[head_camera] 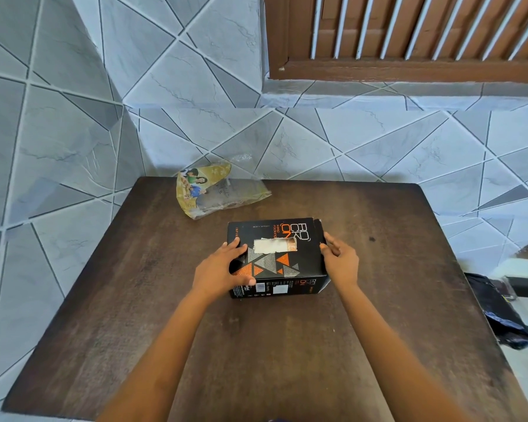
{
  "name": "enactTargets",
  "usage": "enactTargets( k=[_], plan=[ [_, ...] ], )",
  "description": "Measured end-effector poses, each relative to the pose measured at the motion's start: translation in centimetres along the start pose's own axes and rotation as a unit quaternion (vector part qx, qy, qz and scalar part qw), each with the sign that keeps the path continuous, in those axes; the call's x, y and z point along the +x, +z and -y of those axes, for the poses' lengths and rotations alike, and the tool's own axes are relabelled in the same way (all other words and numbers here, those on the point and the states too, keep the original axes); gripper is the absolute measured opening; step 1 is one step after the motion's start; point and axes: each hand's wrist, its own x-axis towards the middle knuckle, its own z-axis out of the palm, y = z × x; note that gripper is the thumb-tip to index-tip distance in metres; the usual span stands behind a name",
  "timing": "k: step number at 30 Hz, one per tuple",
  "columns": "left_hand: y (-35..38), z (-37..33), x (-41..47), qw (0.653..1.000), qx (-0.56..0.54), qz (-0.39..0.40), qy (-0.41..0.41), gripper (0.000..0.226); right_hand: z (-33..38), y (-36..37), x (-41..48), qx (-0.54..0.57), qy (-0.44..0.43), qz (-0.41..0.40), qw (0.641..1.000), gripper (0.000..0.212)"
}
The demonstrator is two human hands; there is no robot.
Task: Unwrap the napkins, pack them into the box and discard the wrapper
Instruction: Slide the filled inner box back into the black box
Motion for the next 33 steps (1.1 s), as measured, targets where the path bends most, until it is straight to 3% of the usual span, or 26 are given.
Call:
enactTargets(
  k=[6,9,11,13,16,19,25,33],
  plan=[
    [0.0,0.1,0.1,1.000,0.000,-0.001,-0.002,0.086,-0.4,1.0,-1.3,0.127,0.062,0.028,0.990,0.036],
    [0.0,0.2,0.2,1.000,0.006,0.000,0.000,0.086,-0.3,1.3,-2.1,0.139,0.046,0.057,0.988,0.042],
    [0.0,0.2,0.3,1.000,0.004,0.001,0.002,0.085,-0.4,1.2,-2.4,0.067,0.010,0.090,0.994,0.052],
    [0.1,0.3,0.2,1.000,0.009,-0.003,0.006,0.083,-0.7,1.2,-2.9,-0.120,-0.072,0.106,0.985,0.068],
    [0.8,0.2,-0.5,0.997,0.051,-0.061,0.019,0.069,-1.6,1.3,-4.1,-0.322,-0.249,0.081,0.910,0.076],
    [1.9,-0.2,-1.0,0.993,0.055,-0.105,0.021,0.055,-2.3,1.1,-4.8,-0.442,-0.304,0.065,0.841,0.063],
    [1.8,-1.2,2.1,0.994,0.049,-0.080,0.056,0.050,-1.4,0.5,-2.3,-0.481,-0.277,0.058,0.830,0.055],
    [0.9,-2.3,8.5,0.991,0.052,-0.038,0.119,0.052,0.5,-0.2,2.9,-0.473,-0.226,0.069,0.849,0.057]
  ],
)
